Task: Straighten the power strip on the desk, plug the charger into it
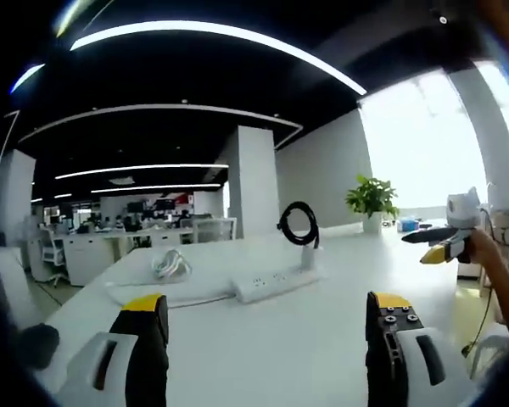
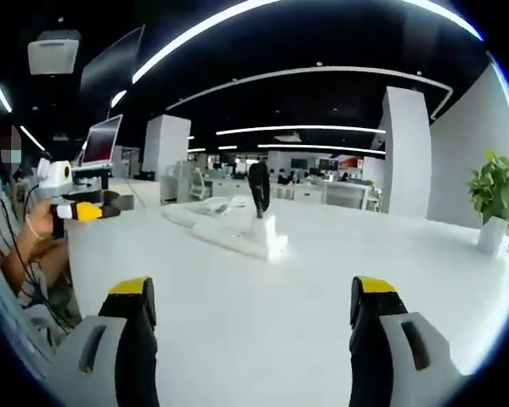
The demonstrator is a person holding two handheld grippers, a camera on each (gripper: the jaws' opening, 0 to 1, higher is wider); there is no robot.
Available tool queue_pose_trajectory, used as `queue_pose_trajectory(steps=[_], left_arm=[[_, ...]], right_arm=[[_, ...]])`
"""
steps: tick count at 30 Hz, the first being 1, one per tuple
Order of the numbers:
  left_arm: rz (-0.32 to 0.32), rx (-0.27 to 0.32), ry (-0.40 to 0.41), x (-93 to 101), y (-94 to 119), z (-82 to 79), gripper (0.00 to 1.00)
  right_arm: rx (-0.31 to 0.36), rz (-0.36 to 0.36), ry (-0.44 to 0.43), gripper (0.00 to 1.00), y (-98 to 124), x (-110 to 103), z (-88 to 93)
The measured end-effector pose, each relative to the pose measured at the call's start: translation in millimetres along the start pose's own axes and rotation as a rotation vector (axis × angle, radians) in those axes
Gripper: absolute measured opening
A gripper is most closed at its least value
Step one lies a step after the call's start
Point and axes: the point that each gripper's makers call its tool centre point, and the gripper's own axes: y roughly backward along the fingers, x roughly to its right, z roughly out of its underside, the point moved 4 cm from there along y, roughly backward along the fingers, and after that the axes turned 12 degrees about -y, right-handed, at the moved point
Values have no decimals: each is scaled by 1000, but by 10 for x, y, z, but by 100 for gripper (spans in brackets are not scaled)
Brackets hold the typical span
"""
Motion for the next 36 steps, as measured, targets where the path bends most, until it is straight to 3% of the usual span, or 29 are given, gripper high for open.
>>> queue_pose_trajectory(steps=[19, 32, 36], left_arm=[[-56, -35, 27, 33, 138, 136, 98], [-86, -70, 27, -1, 229, 244, 98], [-100, -75, 28, -6, 243, 260, 98]], right_arm=[[-17, 0, -14, 94, 6, -116, 111], [-30, 79, -13, 94, 70, -7, 201], [-2, 94, -27, 94, 74, 7, 176]])
